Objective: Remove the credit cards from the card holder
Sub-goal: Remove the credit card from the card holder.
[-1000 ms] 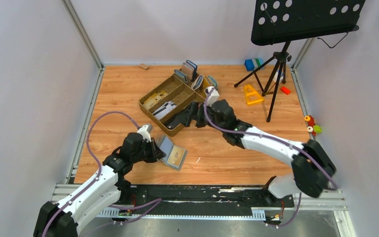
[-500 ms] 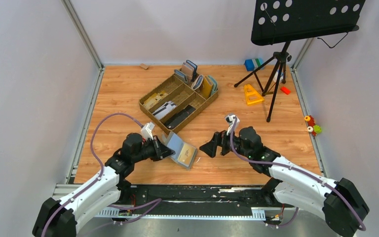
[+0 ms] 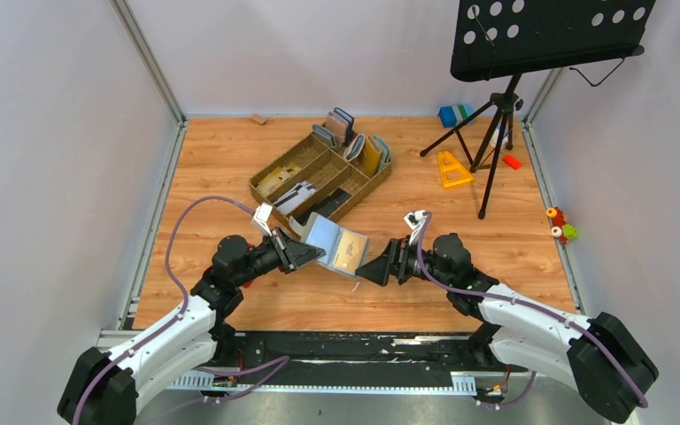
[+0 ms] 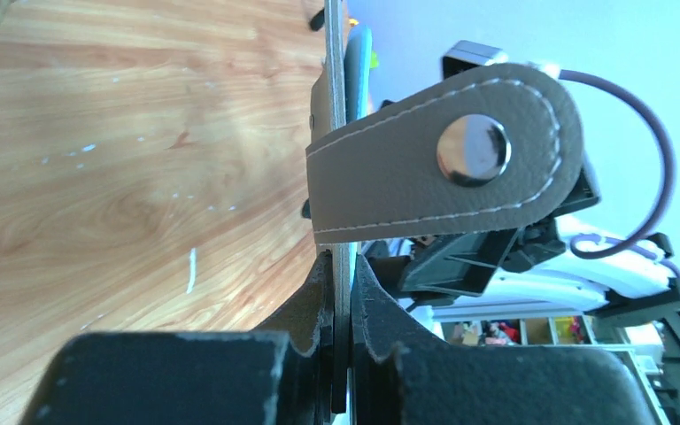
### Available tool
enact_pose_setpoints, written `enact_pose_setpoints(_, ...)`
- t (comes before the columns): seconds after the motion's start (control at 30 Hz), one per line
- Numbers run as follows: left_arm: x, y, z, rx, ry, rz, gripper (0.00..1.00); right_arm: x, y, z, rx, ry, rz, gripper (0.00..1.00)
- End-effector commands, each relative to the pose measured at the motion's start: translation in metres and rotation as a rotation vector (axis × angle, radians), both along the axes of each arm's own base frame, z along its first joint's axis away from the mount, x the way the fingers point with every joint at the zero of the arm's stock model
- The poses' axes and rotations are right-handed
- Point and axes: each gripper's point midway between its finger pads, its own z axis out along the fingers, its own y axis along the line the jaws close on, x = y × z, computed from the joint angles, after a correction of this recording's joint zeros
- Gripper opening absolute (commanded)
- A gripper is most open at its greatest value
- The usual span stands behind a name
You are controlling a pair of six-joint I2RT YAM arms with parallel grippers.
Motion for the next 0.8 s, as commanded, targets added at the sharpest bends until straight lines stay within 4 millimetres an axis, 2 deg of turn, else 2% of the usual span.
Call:
enact_pose_setpoints(0.0,-0.001,-0.006,0.042,-0.142,-0.087,-0.022,0.0,0.005,0.009,0.029,0.136,0.007,-0.013,0.99)
enact_pose_setpoints(0.13,-0.005,-0.007,0.043,-0.16,-0.089,-0.035,0.0,0.009,0.013,0.044,0.198,-0.01,-0.02,0.98)
enact_pose_setpoints(0.27,-0.007,-0.009,0.046,-0.175,-0.096,-0.047,0.0,0.012,0.018,0.06,0.244,-0.024,-0.004,0.89)
enact_pose_setpoints(0.33,-0.01,-0.011,0.048,-0.184,-0.105,-0.063,0.0,0.011,0.022,0.065,0.266,-0.019,0.012,0.78)
enact_pose_setpoints(0.47,-0.017,-0.014,0.049,-0.204,-0.118,-0.095,0.0,0.01,0.024,0.065,0.291,0.008,0.023,0.5)
enact_pose_setpoints(0.67,-0.015,-0.011,0.03,-0.13,-0.106,-0.077,0.0,0.01,0.019,0.055,0.252,0.019,-0.004,0.07)
enact_pose_setpoints(0.7,-0.014,-0.011,0.025,-0.105,-0.102,-0.074,0.0,0.01,0.018,0.054,0.24,0.018,-0.01,0.02)
enact_pose_setpoints(0.77,-0.012,-0.009,0.019,-0.057,-0.114,-0.062,0.1,0.01,0.016,0.051,0.219,0.016,-0.018,0.0)
